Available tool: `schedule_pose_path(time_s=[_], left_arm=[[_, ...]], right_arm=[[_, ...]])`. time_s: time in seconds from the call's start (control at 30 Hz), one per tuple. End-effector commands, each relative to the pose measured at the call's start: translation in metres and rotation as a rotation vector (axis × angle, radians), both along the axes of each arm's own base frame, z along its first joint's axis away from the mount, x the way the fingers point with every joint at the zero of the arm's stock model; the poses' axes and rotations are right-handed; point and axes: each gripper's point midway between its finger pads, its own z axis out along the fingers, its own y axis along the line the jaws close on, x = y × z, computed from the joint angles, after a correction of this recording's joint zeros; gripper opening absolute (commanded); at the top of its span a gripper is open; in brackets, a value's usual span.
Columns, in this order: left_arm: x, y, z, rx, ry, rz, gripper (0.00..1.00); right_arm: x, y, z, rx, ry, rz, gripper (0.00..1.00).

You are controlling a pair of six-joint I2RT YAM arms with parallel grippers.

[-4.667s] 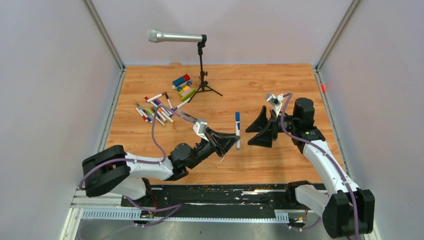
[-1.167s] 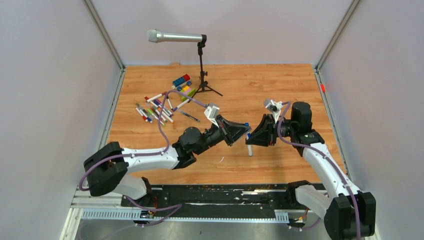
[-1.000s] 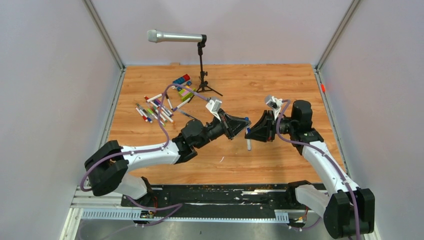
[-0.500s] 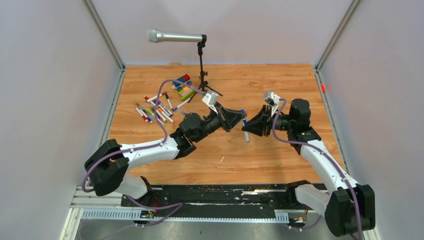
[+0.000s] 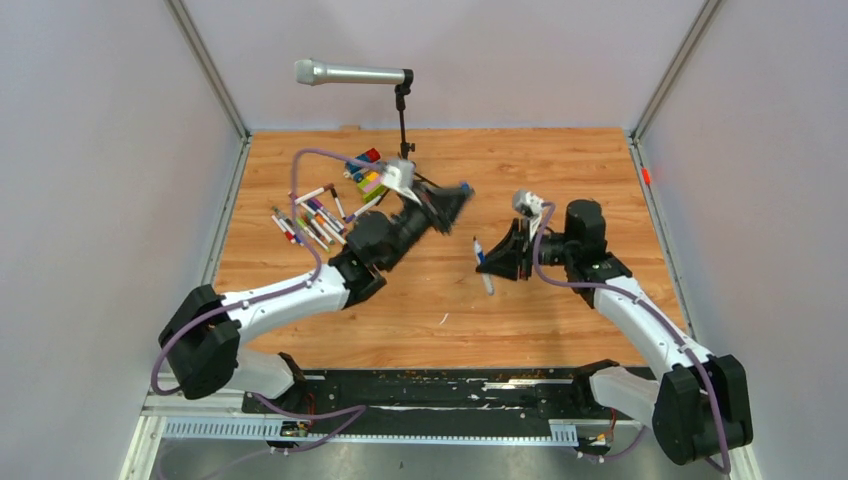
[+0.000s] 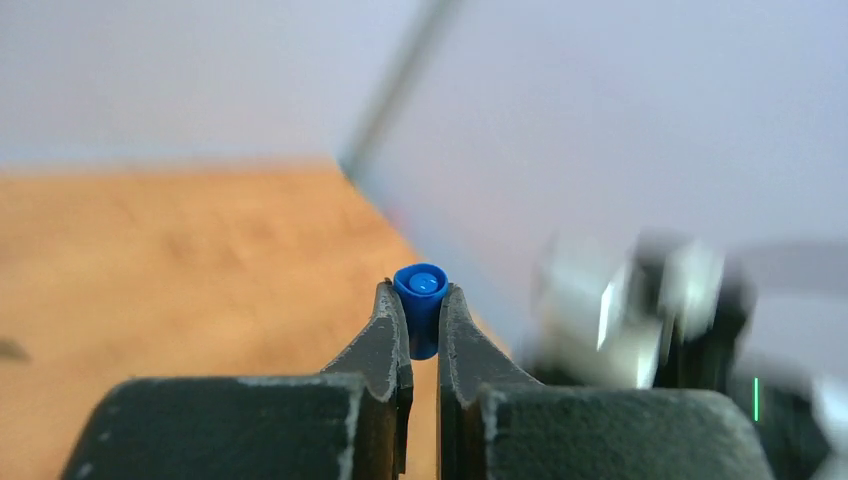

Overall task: Open the pen caps
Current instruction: Open the pen cap from the pen, then place the pen cap at the center of the board, then place the pen at the center of the board.

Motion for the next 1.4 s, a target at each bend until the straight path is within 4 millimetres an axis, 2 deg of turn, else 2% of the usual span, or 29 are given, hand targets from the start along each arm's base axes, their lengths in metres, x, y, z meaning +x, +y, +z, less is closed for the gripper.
schedule_pose_path(time_s=[0.0,0.23,0.33,0.37,0.43,0.5,0.53,0.57,0.7,0.8,0.9,1.07,1.13,1.23,1.37], left_arm=[[0.043,0.143,0.200,-0.510,-0.303,0.493,0.00],[0.040,0.146,0.213,-0.501,-0.318,0.480,0.00],[0.036,0.144,0.204,-0.450,-0.296,0.456,0.00],[0.035,0.141,0.195,-0.412,-0.276,0.442,0.00],[0.033,0.136,0.173,-0.321,-0.218,0.412,0.00],[0.029,0.128,0.140,-0.205,-0.135,0.372,0.00],[0.026,0.126,0.122,-0.152,-0.092,0.347,0.00],[0.023,0.121,0.095,-0.082,-0.034,0.317,0.00],[0.012,0.114,0.012,0.045,0.184,0.255,0.00],[0.012,0.113,-0.034,0.094,0.316,0.266,0.00],[0.018,0.108,-0.064,0.166,0.402,0.280,0.00],[0.044,0.103,-0.104,0.319,0.491,0.358,0.00],[0.058,0.097,-0.117,0.371,0.500,0.371,0.00],[0.083,0.092,-0.148,0.459,0.552,0.402,0.00],[0.115,0.092,-0.184,0.576,0.651,0.440,0.00]], right_arm=[[-0.068,0.006,-0.039,-0.016,0.251,0.240,0.00],[-0.069,0.008,-0.038,-0.024,0.231,0.247,0.00],[-0.069,0.006,-0.033,-0.027,0.193,0.241,0.00],[-0.065,0.005,-0.032,-0.037,0.171,0.225,0.00],[-0.052,-0.002,-0.031,-0.062,0.126,0.155,0.00],[-0.034,-0.012,-0.031,-0.095,0.097,0.056,0.00],[-0.023,-0.018,-0.032,-0.115,0.089,-0.007,0.00],[-0.013,-0.024,-0.033,-0.133,0.080,-0.064,0.00],[0.032,-0.045,-0.040,-0.225,0.072,-0.313,0.00],[0.070,-0.055,-0.044,-0.278,0.116,-0.458,0.00],[0.105,-0.065,-0.058,-0.391,0.248,-0.556,0.00],[0.162,-0.097,-0.088,-0.592,0.356,-0.739,0.00],[0.177,-0.108,-0.104,-0.612,0.394,-0.776,0.00],[0.199,-0.116,-0.114,-0.627,0.399,-0.816,0.00],[0.215,-0.113,-0.129,-0.652,0.448,-0.806,0.03]])
